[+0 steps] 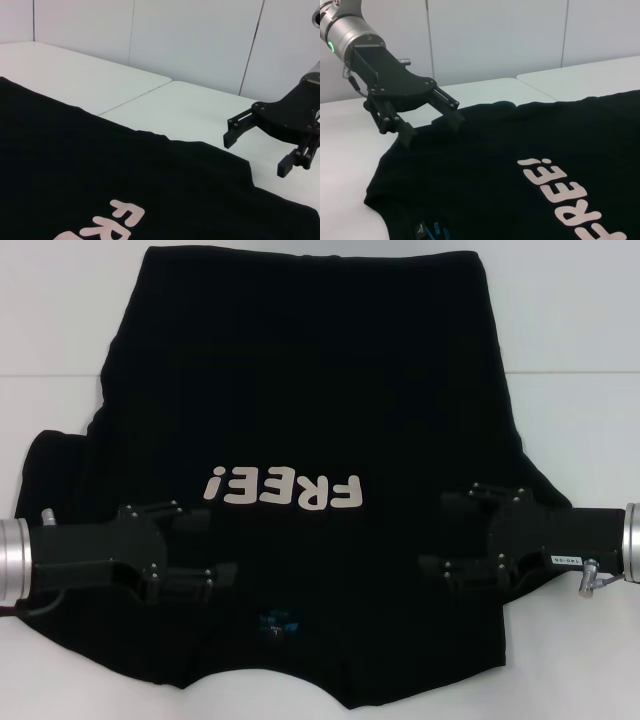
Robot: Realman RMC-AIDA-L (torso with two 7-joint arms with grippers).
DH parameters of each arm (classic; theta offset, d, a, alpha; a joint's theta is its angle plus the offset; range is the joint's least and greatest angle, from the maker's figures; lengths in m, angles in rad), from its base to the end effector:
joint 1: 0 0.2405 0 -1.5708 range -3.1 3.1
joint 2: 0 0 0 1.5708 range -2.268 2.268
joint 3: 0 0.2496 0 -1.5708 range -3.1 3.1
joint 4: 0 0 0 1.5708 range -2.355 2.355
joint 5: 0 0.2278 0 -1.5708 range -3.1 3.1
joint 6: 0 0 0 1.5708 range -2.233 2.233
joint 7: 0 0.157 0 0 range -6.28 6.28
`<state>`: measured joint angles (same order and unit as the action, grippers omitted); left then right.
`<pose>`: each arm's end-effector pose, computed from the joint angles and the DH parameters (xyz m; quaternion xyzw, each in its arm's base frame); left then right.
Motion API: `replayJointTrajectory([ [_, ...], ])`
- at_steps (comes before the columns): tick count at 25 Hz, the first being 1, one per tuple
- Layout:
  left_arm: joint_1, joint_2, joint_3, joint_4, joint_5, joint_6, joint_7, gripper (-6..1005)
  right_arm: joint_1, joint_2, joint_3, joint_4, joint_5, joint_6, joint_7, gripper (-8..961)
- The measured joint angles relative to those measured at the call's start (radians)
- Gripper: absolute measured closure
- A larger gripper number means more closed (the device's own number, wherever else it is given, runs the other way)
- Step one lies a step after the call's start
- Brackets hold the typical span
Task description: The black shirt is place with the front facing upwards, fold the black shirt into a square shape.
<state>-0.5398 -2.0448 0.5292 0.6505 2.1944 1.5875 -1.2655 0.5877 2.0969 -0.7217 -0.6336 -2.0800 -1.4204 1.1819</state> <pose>-0.2929 0.3410 0.0109 -0.9528 -0.1854 -0.1860 0.1521 0.2592 0.3646 -0.0295 -0.9660 0.1124 0.1686 0.1604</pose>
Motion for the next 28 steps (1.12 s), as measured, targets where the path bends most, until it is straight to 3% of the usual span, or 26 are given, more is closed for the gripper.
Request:
replayJointTrajectory([
  [12, 0.000, 0.000, -0.003, 0.001, 0.001, -0.011, -0.008, 126, 0.001, -0.002, 0.005, 0.009, 0.000, 0.000, -0.002, 9],
  [16, -0.006, 0.012, -0.073, 0.000, -0.001, -0.015, -0.151, 125, 0.001, -0.002, 0.008, 0.010, 0.000, 0.003, 0.004, 8],
  [19, -0.012, 0.047, -0.154, -0.004, -0.002, -0.016, -0.344, 125, 0.001, -0.001, 0.010, 0.012, 0.000, 0.011, 0.011, 8],
  [24, -0.010, 0.137, -0.200, -0.030, 0.007, -0.051, -0.717, 125, 0.002, 0.000, 0.010, 0.012, 0.000, 0.035, 0.047, 8],
  [28, 0.012, 0.165, -0.205, 0.008, 0.065, -0.120, -0.957, 125, 0.005, 0.001, 0.005, 0.012, 0.012, 0.036, 0.054, 8],
])
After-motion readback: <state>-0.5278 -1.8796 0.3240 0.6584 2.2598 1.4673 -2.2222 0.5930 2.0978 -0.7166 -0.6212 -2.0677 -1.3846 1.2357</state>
